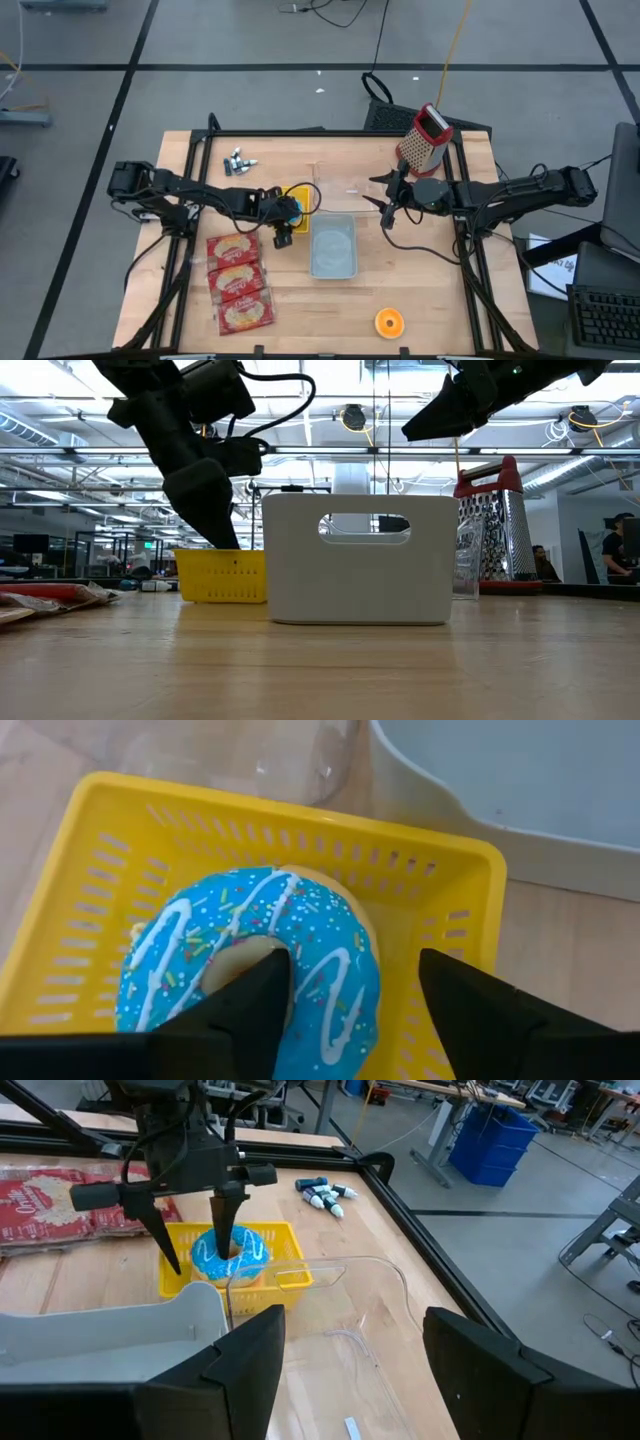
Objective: Pick & Place Food Item
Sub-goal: Put the blue doughnut into the yellow bin
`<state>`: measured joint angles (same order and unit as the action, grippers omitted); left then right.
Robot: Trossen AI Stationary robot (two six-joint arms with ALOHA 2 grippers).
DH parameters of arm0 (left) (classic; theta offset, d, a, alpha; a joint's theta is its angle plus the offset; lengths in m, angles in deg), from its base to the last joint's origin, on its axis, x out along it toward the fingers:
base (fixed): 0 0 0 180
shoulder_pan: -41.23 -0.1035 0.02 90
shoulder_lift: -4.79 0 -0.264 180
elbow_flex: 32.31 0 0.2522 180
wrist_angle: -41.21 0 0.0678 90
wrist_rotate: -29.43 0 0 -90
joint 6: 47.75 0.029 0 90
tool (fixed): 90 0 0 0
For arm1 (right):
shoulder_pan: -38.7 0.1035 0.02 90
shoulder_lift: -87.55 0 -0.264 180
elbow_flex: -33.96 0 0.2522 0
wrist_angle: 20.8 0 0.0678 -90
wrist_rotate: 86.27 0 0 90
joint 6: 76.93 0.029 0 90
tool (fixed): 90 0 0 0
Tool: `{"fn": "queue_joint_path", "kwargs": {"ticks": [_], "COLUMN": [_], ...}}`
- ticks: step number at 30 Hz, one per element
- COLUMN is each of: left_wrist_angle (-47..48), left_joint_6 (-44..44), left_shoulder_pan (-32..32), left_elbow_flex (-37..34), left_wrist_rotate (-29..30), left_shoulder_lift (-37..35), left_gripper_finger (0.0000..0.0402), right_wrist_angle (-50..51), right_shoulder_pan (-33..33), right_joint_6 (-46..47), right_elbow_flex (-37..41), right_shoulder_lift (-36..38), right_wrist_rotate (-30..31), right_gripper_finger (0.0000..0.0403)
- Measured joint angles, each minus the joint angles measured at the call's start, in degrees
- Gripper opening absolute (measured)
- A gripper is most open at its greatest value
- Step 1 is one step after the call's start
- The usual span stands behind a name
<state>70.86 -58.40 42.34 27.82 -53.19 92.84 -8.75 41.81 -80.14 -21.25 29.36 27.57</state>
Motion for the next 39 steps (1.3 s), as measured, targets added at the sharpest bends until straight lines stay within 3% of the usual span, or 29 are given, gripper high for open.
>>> {"fn": "queue_joint_path", "kwargs": {"ticks": [9, 17, 26, 35, 39], "left_wrist_angle": [0.0, 0.7, 1.2, 2.0, 2.1], "left_joint_6": [-0.1, -0.1, 0.6, -1.0, -1.7], "left_shoulder_pan": [0.0, 0.0, 0.2, 0.5, 1.0], "left_elbow_flex": [0.0, 1.0, 2.8, 2.8, 2.8], "left_wrist_rotate": [-0.3, -2.6, -5.6, -9.3, -9.3], "left_shoulder_lift": [0.0, -0.8, -2.7, -2.2, -2.2], "left_gripper_finger": [0.0088, 0.0013, 0.0035, 0.0011, 0.0021], "right_wrist_angle": [0.1, 0.1, 0.3, 0.3, 0.3], "right_shoulder_pan": [0.0, 0.0, 0.0, 0.0, 0.0], "right_joint_6": [0.0, 0.0, 0.0, 0.0, 0.0], "right_elbow_flex": [0.0, 0.0, 0.0, 0.0, 0.0], "right_shoulder_lift": [0.0, 0.0, 0.0, 0.0, 0.0], "right_wrist_rotate": [0.0, 0.1, 0.1, 0.1, 0.1], "right_gripper_finger": [0.0226, 0.0226, 0.0226, 0.0226, 0.0226]}}
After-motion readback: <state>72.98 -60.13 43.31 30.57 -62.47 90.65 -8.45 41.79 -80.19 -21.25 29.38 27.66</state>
